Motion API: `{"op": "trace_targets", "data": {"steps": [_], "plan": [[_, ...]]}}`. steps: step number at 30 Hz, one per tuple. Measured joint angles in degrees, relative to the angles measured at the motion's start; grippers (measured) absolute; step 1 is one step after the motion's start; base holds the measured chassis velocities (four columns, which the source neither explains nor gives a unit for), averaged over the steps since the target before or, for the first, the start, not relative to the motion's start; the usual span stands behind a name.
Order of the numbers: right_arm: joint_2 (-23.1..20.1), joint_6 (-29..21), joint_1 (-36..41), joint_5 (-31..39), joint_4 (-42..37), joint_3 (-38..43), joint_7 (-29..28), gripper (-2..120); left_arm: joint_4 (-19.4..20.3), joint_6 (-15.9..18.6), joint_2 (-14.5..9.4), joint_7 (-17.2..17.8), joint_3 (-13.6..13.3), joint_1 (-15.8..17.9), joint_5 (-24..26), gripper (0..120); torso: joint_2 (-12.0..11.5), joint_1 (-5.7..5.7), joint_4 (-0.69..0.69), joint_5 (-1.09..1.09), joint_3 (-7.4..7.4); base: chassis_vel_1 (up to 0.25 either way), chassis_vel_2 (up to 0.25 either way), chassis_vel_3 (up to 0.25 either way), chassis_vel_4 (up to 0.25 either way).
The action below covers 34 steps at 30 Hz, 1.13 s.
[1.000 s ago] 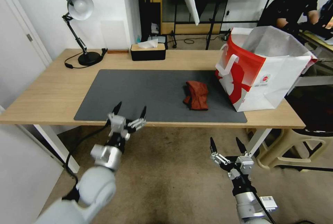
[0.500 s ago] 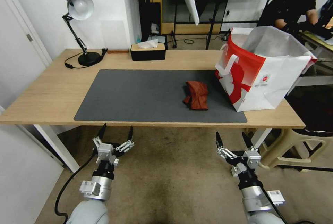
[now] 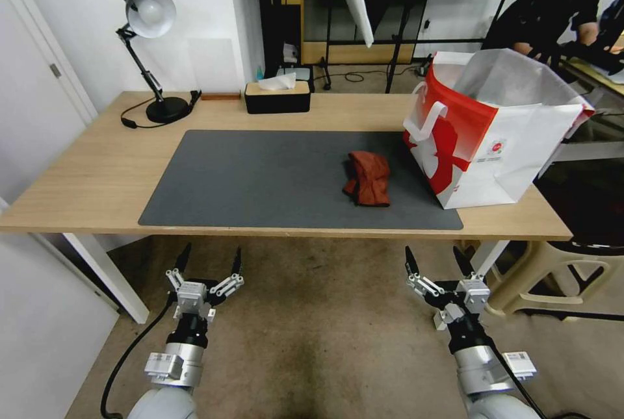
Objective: Sweep shrimp from table into container with towel, then put container into takeout bag.
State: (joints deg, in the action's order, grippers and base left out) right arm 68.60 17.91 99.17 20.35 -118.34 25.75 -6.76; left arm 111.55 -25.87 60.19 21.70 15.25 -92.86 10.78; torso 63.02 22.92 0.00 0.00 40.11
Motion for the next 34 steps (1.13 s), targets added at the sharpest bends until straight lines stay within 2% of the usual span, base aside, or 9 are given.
{"op": "trace_targets", "data": {"steps": [34], "plan": [[0.02, 0.03, 0.01, -0.03, 0.02, -0.05, -0.06, 100, 0.02, 0.23, -0.07, -0.01, -0.20, 0.20, 0.23, 100, 0.00, 0.00, 0.00, 0.00, 0.00, 0.000, 0.000, 0.000, 0.000]]}}
